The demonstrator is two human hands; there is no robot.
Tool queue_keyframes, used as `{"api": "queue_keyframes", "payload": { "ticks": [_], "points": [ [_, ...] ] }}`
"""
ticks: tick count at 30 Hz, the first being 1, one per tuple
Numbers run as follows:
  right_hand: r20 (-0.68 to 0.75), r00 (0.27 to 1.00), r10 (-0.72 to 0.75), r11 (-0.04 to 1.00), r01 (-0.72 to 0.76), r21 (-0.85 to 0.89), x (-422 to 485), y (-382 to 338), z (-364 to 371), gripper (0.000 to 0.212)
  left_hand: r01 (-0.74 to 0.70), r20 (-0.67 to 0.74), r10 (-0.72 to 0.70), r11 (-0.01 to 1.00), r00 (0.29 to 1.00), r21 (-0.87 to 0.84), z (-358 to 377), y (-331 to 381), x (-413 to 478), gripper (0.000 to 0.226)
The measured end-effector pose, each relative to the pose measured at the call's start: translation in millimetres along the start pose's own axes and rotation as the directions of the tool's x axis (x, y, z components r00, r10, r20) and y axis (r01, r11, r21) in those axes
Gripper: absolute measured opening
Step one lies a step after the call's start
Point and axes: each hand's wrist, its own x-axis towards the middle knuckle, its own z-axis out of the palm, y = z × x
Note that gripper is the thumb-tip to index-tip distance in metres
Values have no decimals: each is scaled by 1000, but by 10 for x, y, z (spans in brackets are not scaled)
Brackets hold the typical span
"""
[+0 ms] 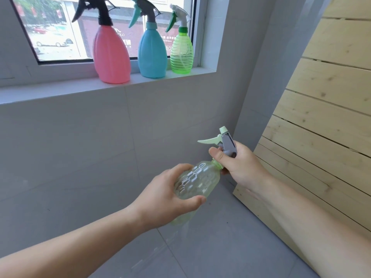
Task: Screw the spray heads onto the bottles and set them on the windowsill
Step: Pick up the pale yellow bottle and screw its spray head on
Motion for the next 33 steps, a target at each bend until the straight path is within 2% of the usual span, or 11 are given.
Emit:
{"api": "queue_keyframes", "payload": {
  "ticks": [1, 5, 8, 10, 14, 17, 22, 25, 29, 33],
  "points": [
    [10, 1000, 16, 1000, -16, -4, 1, -14, -13, 27, -3, 0, 3, 1000, 1000, 1, 6, -1, -1, 73],
    [206, 976, 69, 980, -105, 167, -7, -71, -168, 11, -19, -53, 21, 999, 998, 31, -17, -14, 22, 73],
    [206, 975, 79, 967, -125, 221, -3, -58, -215, 10, -37, -92, 43, 997, 995, 62, -14, 1, 20, 73],
    [219, 973, 79, 957, -136, 257, -11, -60, -214, 16, -53, -109, 61, 996, 992, 75, -11, 5, 15, 73],
    [217, 976, 12, 958, -73, 276, -43, -99, -216, 27, -73, -113, 82, 994, 990, 78, -16, -3, 24, 76],
    [257, 966, -34, 944, -53, 325, -68, -142, -187, 28, -72, -58, 74, 997, 996, 42, -25, 1, 25, 78],
    [320, 946, -46, 906, -95, 413, -90, -177, -139, 29, -14, 89, 27, 990, 996, -137, -88, -14, 49, 67],
    [290, 956, -45, 906, -84, 415, -84, -163, -71, 30, 3, 107, 16, 985, 994, -171, -68, -15, 50, 62],
    [126, 989, -77, 942, 31, 334, -59, -130, 60, 31, 19, 31, -15, 992, 999, -121, -6, 4, 52, 65],
    [54, 996, -72, 945, 51, 323, -47, -96, 145, 16, 17, -41, -17, 1000, 999, 5, 9, 33, 34, 73]
  ]
}}
